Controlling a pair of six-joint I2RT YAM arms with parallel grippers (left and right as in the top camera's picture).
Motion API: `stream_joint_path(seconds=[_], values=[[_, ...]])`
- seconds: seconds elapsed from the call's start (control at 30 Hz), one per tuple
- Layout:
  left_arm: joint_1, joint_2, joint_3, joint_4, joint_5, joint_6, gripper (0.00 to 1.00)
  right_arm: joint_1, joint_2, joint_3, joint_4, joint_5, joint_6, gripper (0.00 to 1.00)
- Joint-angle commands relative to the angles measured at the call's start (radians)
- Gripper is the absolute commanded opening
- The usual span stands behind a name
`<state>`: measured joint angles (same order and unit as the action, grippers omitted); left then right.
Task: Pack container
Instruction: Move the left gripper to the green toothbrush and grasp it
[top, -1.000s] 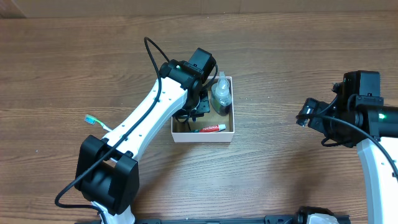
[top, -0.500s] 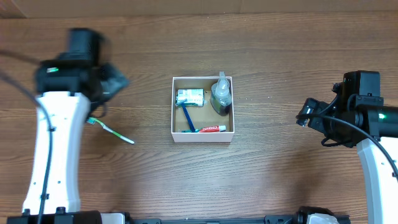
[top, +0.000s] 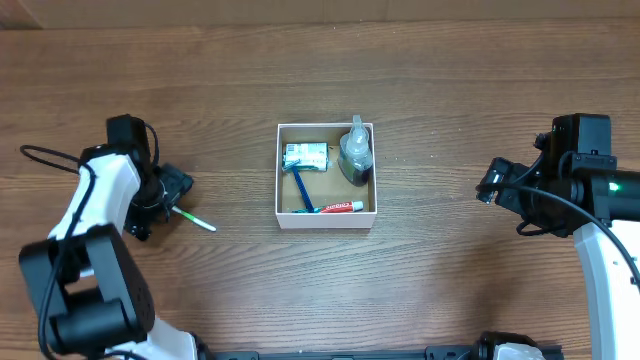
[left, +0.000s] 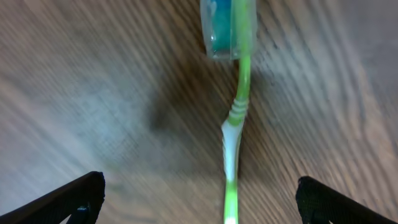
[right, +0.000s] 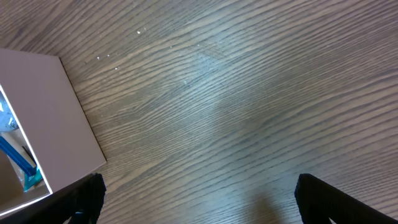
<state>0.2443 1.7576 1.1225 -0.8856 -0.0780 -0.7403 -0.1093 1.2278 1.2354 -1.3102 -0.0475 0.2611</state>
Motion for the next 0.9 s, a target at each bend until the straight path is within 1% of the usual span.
stream_joint_path(seconds=[0.0,0.07,0.13,0.2,0.3,0.37,0.47,0.5,0.57,0.6,0.63,0.67,0.7,0.73,0.77,0.8,0.87], values=[[0.004,0.085,-0.005,0.032,0.002,0.024,1.0,0.002,-0.003,0.001,0.003,0.001,-0.003,1.0],[0.004,0.12,-0.005,0.069,0.029,0.061,1.0,0.002,-0.003,0.001,0.003,0.001,-0.003,1.0],[0.004,0.132,-0.005,0.082,0.031,0.07,1.0,0.002,-0.003,0.001,0.003,0.001,-0.003,1.0],[0.004,0.134,-0.006,0.108,0.066,0.133,0.99,0.002,-0.003,0.001,0.003,0.002,-0.003,1.0],[0.004,0.134,-0.006,0.108,0.076,0.143,0.97,0.002,-0.003,0.001,0.002,0.002,-0.003,1.0],[0.004,0.134,-0.007,0.097,0.076,0.142,0.93,0.002,-0.003,0.001,0.002,0.002,-0.003,1.0],[0.004,0.134,-0.007,0.077,0.076,0.143,0.77,0.002,-0.003,0.001,0.003,0.002,-0.003,1.0],[0.004,0.134,-0.007,0.071,0.076,0.143,0.67,0.002,-0.003,0.001,0.003,0.002,-0.003,1.0],[0.004,0.134,-0.007,0.06,0.076,0.143,0.51,0.002,-0.003,0.001,0.003,0.002,-0.003,1.0],[0.004,0.134,-0.007,0.059,0.076,0.143,0.38,0.002,-0.003,0.001,0.003,0.002,-0.003,1.0],[0.004,0.134,-0.007,0.056,0.076,0.143,0.32,0.002,-0.003,0.001,0.002,0.002,-0.003,1.0],[0.004,0.134,-0.007,0.055,0.076,0.143,0.3,0.002,-0.003,0.001,0.002,0.002,-0.003,1.0],[0.004,0.134,-0.007,0.053,0.076,0.143,0.24,0.002,-0.003,0.001,0.002,0.002,-0.003,1.0],[0.004,0.134,-0.007,0.051,0.076,0.142,0.15,0.002,-0.003,0.001,0.002,0.002,-0.003,1.0],[0.004,0.134,-0.007,0.051,0.076,0.142,0.11,0.002,-0.003,0.001,0.002,0.002,-0.003,1.0],[0.004,0.134,-0.007,0.051,0.076,0.142,0.04,0.002,-0.003,0.001,0.002,0.002,-0.003,1.0],[0.004,0.133,-0.007,0.051,0.076,0.142,0.04,0.002,-0.003,0.001,0.002,0.002,-0.003,1.0]])
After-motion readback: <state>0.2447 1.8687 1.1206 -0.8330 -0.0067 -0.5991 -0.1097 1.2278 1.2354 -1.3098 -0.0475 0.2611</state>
